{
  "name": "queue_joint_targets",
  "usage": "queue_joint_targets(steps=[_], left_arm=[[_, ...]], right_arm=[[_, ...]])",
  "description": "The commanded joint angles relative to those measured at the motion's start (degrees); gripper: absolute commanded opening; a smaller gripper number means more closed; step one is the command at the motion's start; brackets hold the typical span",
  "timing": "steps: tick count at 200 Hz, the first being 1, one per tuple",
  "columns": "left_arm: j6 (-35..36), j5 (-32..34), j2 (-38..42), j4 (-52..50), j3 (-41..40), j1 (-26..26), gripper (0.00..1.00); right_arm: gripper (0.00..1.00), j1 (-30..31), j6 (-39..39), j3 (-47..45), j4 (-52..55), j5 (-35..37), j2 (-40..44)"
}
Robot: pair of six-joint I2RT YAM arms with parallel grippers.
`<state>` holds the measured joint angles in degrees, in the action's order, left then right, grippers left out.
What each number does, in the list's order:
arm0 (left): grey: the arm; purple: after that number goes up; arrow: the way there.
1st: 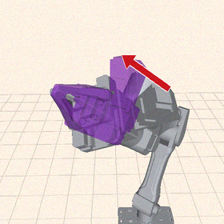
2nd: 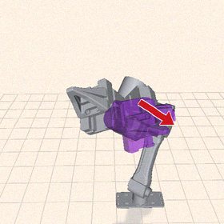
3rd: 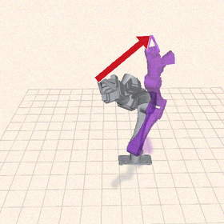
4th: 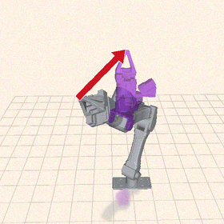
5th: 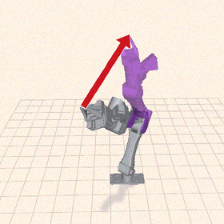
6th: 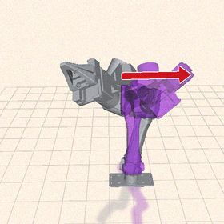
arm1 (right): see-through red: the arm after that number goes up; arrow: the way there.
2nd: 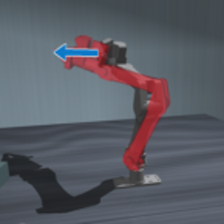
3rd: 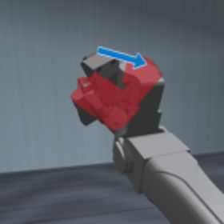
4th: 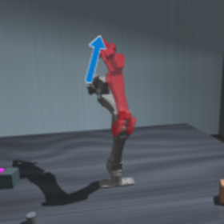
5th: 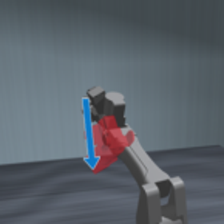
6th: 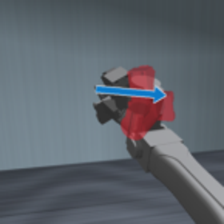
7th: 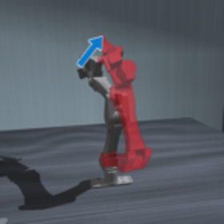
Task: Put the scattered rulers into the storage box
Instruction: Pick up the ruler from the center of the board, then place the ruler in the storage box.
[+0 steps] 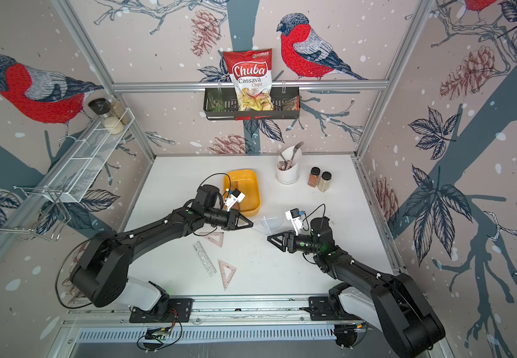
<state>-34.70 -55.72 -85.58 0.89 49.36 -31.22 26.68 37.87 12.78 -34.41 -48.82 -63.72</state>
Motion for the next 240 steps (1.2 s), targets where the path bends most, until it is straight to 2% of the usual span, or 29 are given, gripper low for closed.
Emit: queue_joint_targets(steps=[1, 39, 95, 123, 131, 132, 133, 141, 145, 160, 181, 193, 210, 225, 240], left_arm=[[1.30, -5.60, 0.39, 0.89, 0.29, 0.59, 0.00], [1.12, -6.68, 1.55, 1.97, -0.82, 1.39, 0.00], [0.45, -5.74, 1.04, 2.74, -1.49, 1.68, 0.00], [1.20, -4.47, 0.18, 2.23, -0.49, 1.85, 0.00], [2.32, -3.57, -0.06, 0.58, 0.33, 2.03, 0.12], [2.47, -3.37, -0.09, 0.58, 0.49, 2.04, 0.18], [2.63, -3.22, -0.10, -0.04, 0.66, 2.13, 0.18], [4.37, -0.22, -0.03, -3.04, 2.02, 2.66, 0.41], [5.47, 1.72, 0.18, -4.83, 2.79, 3.07, 0.48], [6.89, 9.10, 1.51, -8.34, 4.60, 5.72, 0.59], [9.77, 20.49, 2.87, -13.99, 8.33, 8.90, 0.60], [11.81, 27.87, 2.79, -17.58, 11.98, 9.14, 0.63], [13.38, 35.08, 2.36, -19.78, 14.94, 9.36, 0.65], [13.85, 38.76, 1.72, -20.38, 16.41, 10.15, 0.66], [14.19, 39.76, 0.75, -20.52, 17.51, 11.22, 0.66]], right_arm=[[0.59, 0.16, 1.51, 1.80, -5.38, -3.12, -1.72], [0.45, 0.48, 3.56, 3.52, -9.36, -5.21, -5.87], [0.00, 0.90, 4.58, 3.53, -10.14, -4.08, -5.98], [0.00, 0.76, 4.42, 4.41, -8.19, -3.15, -6.23], [0.00, 0.81, 3.96, 5.31, -6.51, -2.00, -6.46], [0.00, 0.82, 3.92, 5.45, -6.22, -1.86, -6.48], [0.00, 0.83, 3.77, 5.61, -5.90, -1.70, -6.53], [0.00, 0.92, 2.93, 7.64, -2.59, 0.11, -7.12], [0.00, 1.12, 2.44, 8.75, -0.86, 1.22, -7.64], [0.00, 1.59, 0.96, 14.46, 6.13, 5.90, -11.36], [0.00, 2.61, -0.20, 24.94, 12.45, 11.11, -18.90], [0.00, 3.13, -1.20, 32.00, 15.51, 13.09, -24.63], [0.00, 3.91, -2.14, 42.54, 20.57, 15.04, -33.81], [0.00, 4.50, -1.51, 51.61, 22.73, 15.29, -41.57], [0.00, 5.25, -1.06, 59.73, 25.29, 16.38, -48.39]])
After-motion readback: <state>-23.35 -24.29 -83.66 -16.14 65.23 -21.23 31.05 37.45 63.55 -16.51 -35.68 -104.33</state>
